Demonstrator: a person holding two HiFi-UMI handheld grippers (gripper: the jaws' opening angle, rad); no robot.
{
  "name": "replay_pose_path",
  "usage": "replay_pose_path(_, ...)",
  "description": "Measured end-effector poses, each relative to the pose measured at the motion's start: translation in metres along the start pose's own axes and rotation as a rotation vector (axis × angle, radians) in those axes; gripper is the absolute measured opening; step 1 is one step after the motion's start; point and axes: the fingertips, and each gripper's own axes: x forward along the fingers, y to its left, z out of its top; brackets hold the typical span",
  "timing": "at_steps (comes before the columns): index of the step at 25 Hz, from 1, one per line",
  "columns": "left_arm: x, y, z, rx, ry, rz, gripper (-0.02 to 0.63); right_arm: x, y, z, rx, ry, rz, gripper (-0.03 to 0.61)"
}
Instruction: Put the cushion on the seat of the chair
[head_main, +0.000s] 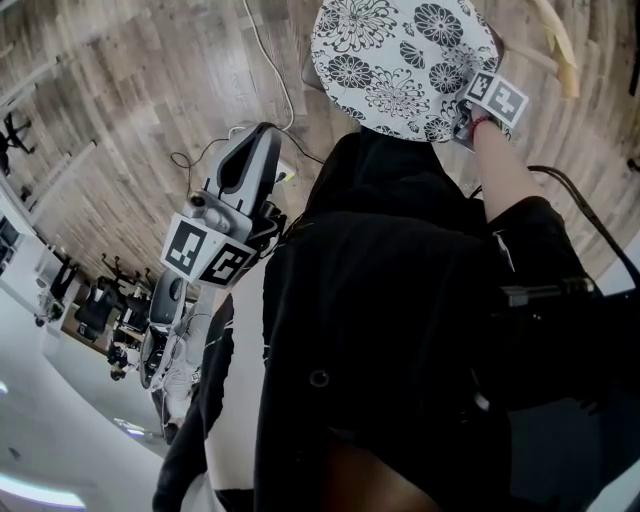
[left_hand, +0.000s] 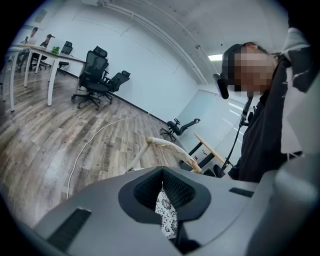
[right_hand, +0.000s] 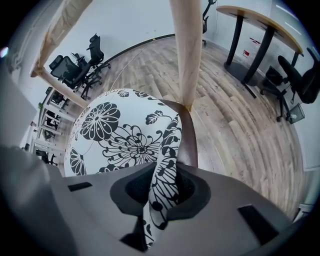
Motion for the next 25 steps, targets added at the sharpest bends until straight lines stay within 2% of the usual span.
replay_pose_path(11,-0.012,0.001,-0.017,-0.021,-0.007,0.023,0.014,0.001,-0.001,-0.001,-0.094,-0.047,-0.097,0.046)
replay_pose_path(15,-0.022,0.003,-0.018,-0.031,-0.033,0.036,0.014,-0.007,-0.007,0.002,-0.109,-0.073,-0.176,0.115)
replay_pose_path(18,-0.029,0.005,-0.022,-0.046,-0.052,0.044,0.014,-0.010,-0.012,0.002,-0.103,-0.078,-0.198,0.157)
replay_pose_path(23,-0.043,0.005,-0.035,-0.064,-0.069,0.049,0.014,-0.010,-0.018,0.003,-0.130,-0.059,-0.236,0.207)
replay_pose_path(25,-0.050,0.008,-0.040,-0.072,-0.074,0.057,0.014,-0.011,-0.019,0.002,-0.148,-0.055,-0.250,0.209)
